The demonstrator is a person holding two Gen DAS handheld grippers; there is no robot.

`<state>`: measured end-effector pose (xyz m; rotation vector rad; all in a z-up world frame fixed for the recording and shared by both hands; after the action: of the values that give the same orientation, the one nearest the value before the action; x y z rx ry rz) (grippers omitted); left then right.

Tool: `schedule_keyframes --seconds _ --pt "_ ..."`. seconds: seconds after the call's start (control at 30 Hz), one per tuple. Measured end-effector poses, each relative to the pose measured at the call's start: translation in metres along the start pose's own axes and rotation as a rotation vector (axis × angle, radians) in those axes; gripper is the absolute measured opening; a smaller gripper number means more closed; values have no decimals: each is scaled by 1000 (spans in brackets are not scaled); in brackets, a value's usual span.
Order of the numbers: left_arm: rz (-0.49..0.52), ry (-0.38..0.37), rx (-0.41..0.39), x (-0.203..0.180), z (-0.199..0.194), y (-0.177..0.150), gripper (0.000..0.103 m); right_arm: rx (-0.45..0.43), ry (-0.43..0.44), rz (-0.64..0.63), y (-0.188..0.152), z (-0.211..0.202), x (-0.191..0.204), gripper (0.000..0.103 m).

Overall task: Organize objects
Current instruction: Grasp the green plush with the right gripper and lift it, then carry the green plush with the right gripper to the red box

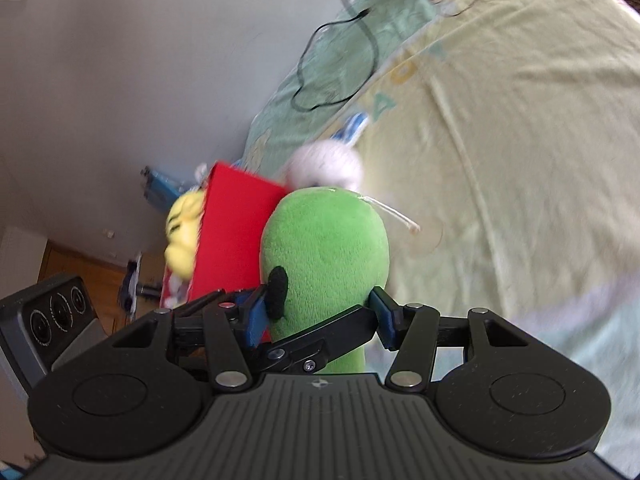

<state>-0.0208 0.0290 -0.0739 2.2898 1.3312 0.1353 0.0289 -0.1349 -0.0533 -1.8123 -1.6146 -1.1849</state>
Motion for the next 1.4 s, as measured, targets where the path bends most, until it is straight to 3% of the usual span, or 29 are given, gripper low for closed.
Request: schedule_keyframes --seconds 0.23,0.6,0.83,1.13,1.27,1.4 --pt "1 13 -85 18 -45 -24 82 3 53 -63 -16 6 35 56" --pt "51 -28 -286 57 -135 -42 82 -144 114 -184 -31 10 118 56" --pt "41 -17 -381 110 -176 -49 82 -197 123 -264 -24 46 174 56" --pt "-63 46 -409 203 -198 -58 82 -152 129 -340 -2 128 228 56" --pt "-111 87 -389 236 -193 -64 82 -104 108 -360 5 163 241 56" --pt "-173 74 -335 266 -176 -66 82 -59 49 -374 9 193 243 56"
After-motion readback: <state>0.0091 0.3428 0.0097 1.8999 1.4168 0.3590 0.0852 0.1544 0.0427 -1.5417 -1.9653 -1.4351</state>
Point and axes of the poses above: each gripper's, at about its wrist camera, not at the fingertips, and z roughly the way its jaws point, x to its left, y to its top, the point moved 3 cm from there along z, roughly the way its jaws point, and after that the axes turned 9 degrees about x, right-handed, at the moved point
